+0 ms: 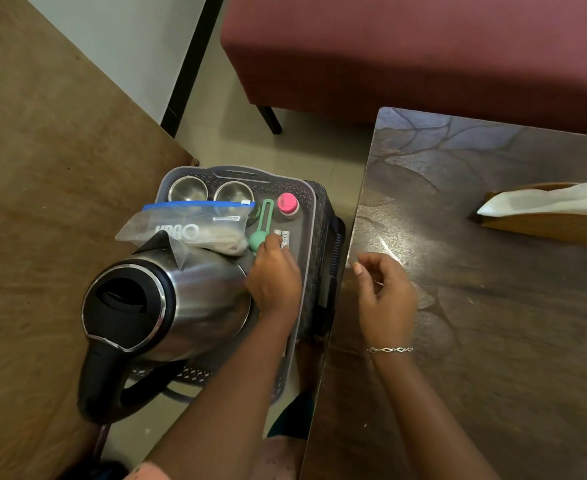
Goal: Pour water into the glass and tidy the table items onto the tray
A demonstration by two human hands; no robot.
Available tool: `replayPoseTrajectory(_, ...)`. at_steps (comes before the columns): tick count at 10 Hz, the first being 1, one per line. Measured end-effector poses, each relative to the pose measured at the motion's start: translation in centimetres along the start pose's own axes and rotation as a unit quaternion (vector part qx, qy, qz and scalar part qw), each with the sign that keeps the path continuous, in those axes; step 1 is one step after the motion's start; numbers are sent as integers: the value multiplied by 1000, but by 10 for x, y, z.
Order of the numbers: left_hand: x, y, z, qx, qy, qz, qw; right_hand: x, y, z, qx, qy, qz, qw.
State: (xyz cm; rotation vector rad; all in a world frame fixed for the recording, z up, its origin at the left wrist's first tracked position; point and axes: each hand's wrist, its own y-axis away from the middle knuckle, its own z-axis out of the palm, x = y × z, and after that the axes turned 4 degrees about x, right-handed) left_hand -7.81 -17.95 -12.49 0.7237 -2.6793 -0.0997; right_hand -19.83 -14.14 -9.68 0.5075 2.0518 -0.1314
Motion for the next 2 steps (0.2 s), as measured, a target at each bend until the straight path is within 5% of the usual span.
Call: replayPoseTrajectory(2, -28, 47, -6, 67, 12, 199, 978, 25, 15, -34, 3, 111, -66, 992)
